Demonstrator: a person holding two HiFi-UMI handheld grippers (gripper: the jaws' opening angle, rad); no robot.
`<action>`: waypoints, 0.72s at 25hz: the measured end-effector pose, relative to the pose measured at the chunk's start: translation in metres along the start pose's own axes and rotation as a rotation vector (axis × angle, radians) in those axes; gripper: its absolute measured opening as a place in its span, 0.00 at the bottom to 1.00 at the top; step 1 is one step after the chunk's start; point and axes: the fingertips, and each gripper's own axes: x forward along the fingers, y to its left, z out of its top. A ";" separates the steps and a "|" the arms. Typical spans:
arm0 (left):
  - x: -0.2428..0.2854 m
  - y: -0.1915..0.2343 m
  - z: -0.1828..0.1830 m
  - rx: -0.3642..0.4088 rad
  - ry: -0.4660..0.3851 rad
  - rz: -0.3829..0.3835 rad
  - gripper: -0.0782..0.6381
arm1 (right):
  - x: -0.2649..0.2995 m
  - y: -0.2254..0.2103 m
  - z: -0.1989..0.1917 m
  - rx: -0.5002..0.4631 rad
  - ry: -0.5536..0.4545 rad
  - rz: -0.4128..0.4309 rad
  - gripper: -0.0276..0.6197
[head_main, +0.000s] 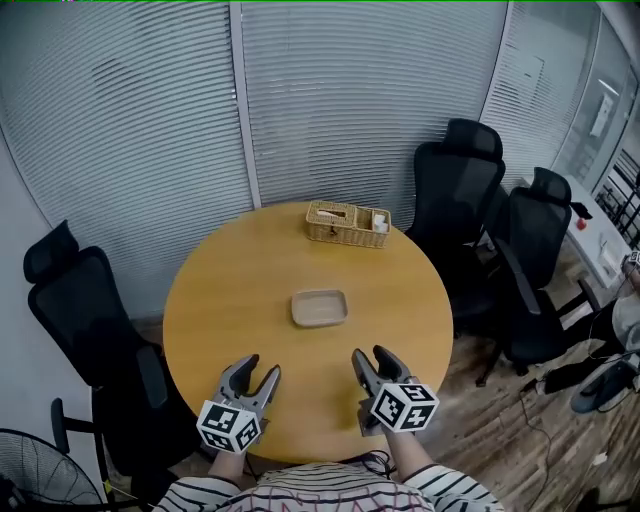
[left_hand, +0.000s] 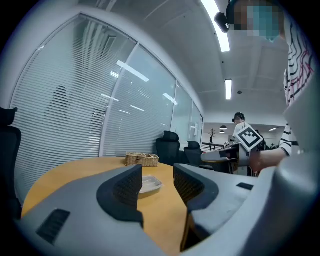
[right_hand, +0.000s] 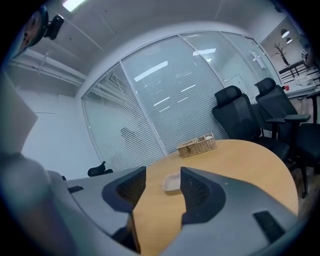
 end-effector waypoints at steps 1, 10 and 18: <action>0.004 0.006 -0.001 -0.001 0.003 -0.008 0.35 | 0.005 -0.001 0.000 0.001 -0.003 -0.010 0.37; 0.046 0.035 -0.022 -0.028 0.046 -0.019 0.35 | 0.051 -0.026 0.009 -0.023 0.007 -0.044 0.37; 0.099 0.052 -0.049 -0.057 0.102 0.053 0.35 | 0.109 -0.069 0.014 -0.033 0.057 -0.014 0.37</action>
